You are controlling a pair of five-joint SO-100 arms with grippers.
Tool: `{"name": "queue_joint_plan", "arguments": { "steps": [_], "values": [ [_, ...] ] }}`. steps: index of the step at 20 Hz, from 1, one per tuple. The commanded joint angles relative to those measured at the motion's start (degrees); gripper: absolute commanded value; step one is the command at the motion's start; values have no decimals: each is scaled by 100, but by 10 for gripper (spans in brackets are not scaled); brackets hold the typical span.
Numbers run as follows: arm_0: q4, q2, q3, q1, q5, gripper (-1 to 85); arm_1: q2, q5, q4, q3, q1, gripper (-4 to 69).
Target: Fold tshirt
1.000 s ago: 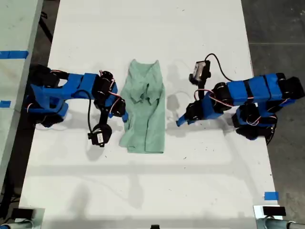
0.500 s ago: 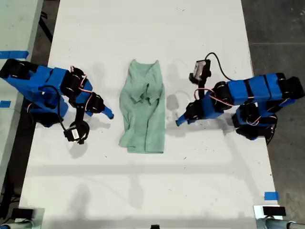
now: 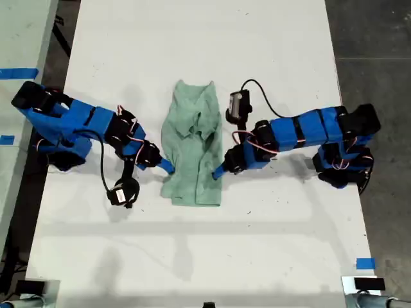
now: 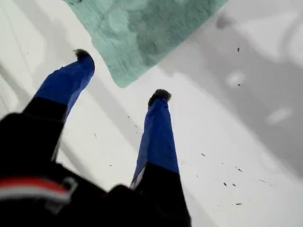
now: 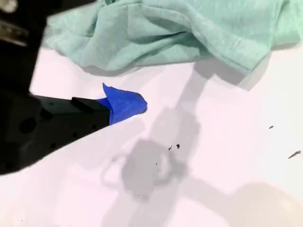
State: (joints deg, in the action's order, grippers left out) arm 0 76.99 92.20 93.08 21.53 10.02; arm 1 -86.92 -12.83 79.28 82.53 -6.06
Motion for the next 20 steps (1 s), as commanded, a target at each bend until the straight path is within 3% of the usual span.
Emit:
{"name": "queue_joint_plan", "arguments": {
  "steps": [1,10,16,18,20],
  "values": [
    [-237,-299,-659,167,-70,318,272,-53,158,-844,-158,244],
    [-615,-1960,-1538,-18,-439,325,1477,-44,-18,-1468,-229,247],
    [-1011,-2927,-1714,-167,-466,272,2373,-35,-255,-1907,-246,242],
    [-1143,-3199,-1758,-211,-466,231,2777,-35,-264,-2197,-264,240],
    [-1318,-3340,-1767,-202,-448,119,3155,18,-264,-2452,-308,229]
  ]
}}
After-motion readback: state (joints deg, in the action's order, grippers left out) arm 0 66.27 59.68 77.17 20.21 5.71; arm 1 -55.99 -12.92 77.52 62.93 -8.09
